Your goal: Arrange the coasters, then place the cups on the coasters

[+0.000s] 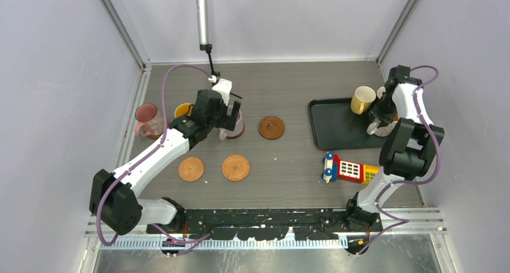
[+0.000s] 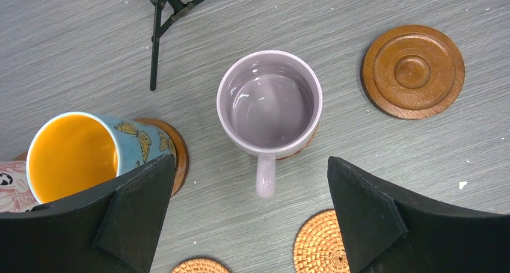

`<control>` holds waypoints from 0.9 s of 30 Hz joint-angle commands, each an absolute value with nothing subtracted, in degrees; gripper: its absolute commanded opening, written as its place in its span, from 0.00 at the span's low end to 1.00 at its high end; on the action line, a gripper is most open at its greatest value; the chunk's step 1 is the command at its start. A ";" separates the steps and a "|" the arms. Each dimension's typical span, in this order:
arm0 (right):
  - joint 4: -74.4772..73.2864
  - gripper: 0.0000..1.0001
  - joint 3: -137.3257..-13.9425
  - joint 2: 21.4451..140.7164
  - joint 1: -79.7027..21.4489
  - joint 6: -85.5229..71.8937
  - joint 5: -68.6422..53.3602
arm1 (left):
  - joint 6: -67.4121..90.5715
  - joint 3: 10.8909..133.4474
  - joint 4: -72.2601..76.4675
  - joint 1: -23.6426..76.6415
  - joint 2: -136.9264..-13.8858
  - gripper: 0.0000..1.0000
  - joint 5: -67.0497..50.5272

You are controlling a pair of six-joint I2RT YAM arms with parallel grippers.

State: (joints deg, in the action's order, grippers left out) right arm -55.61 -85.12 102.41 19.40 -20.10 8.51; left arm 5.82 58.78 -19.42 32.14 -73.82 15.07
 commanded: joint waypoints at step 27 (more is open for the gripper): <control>-54.69 0.15 -75.92 91.76 7.56 -32.19 -6.09 | 8.44 63.40 -25.20 32.20 -75.25 1.00 12.48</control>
